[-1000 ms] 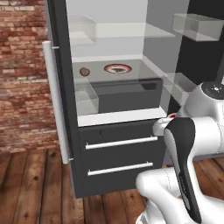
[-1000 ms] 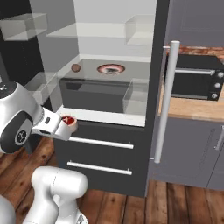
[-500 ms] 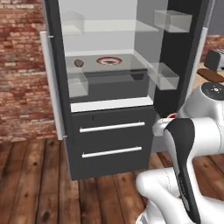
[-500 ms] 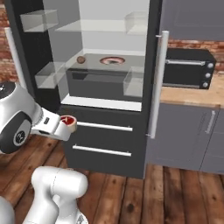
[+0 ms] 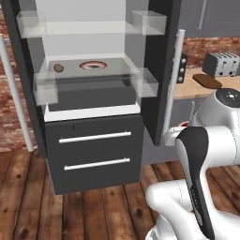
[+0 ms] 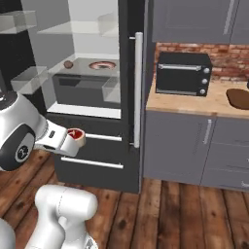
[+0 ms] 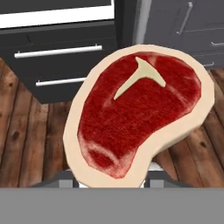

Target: Retrieve the steak from the fridge and place it on the cutting board.

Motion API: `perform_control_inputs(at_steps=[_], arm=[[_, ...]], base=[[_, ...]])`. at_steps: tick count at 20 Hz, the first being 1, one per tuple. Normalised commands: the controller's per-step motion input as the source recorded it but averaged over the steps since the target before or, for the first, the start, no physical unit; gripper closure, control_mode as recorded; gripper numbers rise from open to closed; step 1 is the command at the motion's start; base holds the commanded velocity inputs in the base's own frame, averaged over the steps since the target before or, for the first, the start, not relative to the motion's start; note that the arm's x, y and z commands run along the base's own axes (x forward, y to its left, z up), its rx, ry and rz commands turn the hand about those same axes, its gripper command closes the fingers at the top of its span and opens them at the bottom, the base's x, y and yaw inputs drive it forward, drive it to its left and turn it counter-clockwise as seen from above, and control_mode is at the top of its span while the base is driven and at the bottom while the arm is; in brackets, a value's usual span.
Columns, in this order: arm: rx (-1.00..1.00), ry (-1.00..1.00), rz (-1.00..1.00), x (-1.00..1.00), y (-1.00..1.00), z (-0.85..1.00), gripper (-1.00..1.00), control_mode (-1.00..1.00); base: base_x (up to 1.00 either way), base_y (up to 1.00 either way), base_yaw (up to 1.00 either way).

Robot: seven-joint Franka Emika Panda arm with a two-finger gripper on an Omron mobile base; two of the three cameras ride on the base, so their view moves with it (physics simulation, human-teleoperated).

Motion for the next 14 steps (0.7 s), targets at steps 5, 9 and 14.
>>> perform_control_inputs(at_steps=[5, 9, 14], arm=[[0.00, 0.00, 0.00, 0.00, 0.00, 0.00, 1.00, 1.00], [0.00, 0.00, 0.00, 0.00, 0.00, 0.00, 1.00, 1.00], [0.00, 0.00, 0.00, 0.00, 0.00, 0.00, 1.00, 1.00]], base=[[0.00, -0.80, 0.00], [0.00, -0.78, 0.00], [0.03, -0.76, -0.01]])
